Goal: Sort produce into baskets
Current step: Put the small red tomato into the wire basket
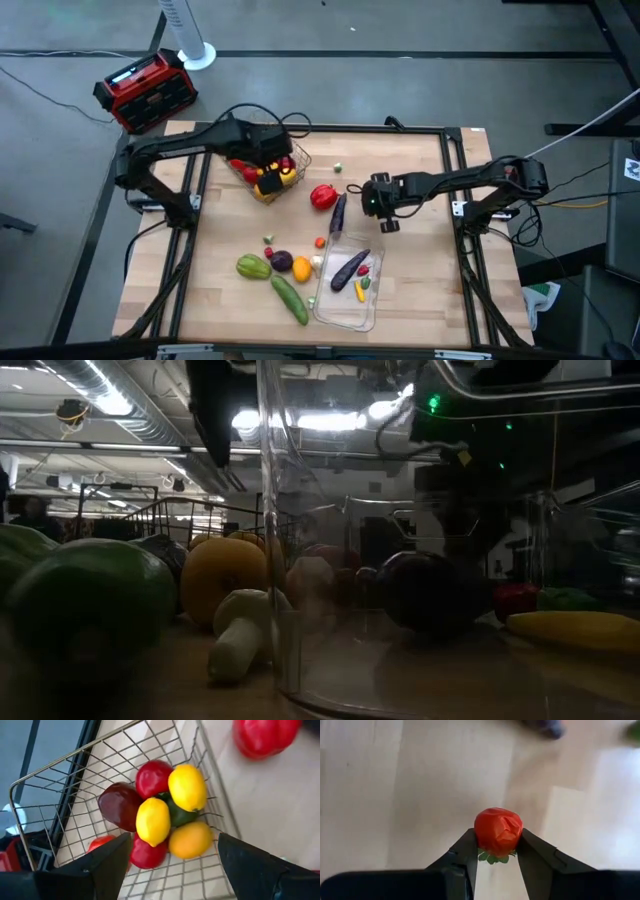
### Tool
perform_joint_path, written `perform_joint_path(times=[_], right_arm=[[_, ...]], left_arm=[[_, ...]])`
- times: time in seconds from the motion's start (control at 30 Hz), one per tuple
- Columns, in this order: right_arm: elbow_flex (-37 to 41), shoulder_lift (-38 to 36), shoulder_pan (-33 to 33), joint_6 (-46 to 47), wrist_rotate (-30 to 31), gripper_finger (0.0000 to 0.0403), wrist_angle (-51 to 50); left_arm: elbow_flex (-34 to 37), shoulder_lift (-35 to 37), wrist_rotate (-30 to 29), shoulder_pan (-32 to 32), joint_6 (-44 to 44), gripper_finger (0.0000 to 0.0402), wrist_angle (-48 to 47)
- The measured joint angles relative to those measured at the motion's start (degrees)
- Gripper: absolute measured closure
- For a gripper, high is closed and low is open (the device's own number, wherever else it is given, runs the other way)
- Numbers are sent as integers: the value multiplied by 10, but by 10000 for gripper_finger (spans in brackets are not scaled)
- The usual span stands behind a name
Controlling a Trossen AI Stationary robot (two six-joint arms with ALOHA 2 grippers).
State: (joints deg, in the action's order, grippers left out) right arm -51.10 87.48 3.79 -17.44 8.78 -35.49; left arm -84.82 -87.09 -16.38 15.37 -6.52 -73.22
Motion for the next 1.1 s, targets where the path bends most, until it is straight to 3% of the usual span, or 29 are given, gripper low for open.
perform_joint_path(times=[0.17,0.3,0.67,0.93,1.1], right_arm=[[-82,0,0,-42,47,288,-45],[-150,0,0,-82,62,288,-12],[-176,26,0,-130,15,288,415],[-176,129,26,-130,-23,288,613],[-176,199,51,-130,-24,288,685]], left_arm=[[0,41,0,-44,-61,107,-21],[0,61,1,-91,-116,107,-36],[0,61,0,-216,-224,107,-43],[0,61,-9,-296,-317,107,-44],[0,61,-10,-346,-366,107,-46]])
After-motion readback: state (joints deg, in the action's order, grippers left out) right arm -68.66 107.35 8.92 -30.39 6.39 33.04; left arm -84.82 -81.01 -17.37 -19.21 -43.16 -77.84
